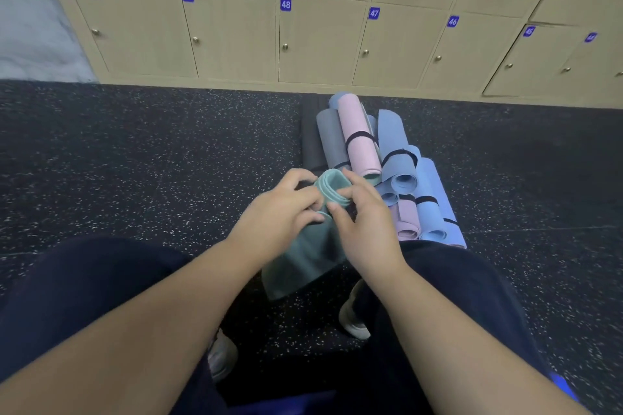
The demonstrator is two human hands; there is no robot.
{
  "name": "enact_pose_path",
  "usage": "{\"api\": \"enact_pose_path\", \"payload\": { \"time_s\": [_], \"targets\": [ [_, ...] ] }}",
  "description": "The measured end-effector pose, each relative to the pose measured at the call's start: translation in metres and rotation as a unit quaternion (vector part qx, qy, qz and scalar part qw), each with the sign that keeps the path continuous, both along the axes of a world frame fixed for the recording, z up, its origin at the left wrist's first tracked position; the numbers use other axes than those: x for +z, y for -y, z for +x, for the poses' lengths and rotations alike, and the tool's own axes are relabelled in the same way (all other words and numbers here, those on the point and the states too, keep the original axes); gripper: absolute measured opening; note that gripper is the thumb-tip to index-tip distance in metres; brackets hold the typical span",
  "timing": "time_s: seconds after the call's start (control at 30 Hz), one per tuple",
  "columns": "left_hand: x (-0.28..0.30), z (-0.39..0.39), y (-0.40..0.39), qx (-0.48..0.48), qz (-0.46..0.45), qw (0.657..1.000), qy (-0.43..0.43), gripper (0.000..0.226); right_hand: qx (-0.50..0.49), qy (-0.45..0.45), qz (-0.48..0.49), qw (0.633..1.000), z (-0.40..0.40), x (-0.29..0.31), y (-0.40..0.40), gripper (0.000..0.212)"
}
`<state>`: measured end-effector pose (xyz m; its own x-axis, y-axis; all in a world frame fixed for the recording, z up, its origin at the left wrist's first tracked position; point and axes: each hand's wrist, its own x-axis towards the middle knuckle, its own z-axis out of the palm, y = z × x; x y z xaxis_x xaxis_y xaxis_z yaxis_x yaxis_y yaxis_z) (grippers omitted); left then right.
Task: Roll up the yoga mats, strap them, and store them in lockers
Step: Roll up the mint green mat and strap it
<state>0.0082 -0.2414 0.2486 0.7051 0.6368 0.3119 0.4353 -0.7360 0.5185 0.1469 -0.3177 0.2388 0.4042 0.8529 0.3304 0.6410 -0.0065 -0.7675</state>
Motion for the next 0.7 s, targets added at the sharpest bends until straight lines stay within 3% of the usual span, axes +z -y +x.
{"api": "enact_pose_path", "payload": {
  "time_s": [0.23,0.53,0.7],
  "targets": [
    [0.019,-0.024,0.005,-0.020,-0.024,0.999,0.024,0.038,0.036,0.026,0.022,0.999,-0.014,0.010,0.010,0.006],
    [0.022,-0.041,0.000,-0.030,-0.071,0.995,0.070,0.017,0.077,0.043,-0.006,0.996,-0.020,0.011,0.012,0.015],
    [0.011,-0.050,0.000,-0.012,-0.123,0.988,0.094,0.021,0.109,0.059,-0.034,0.992,-0.019,0.005,0.012,0.014]
  ]
}}
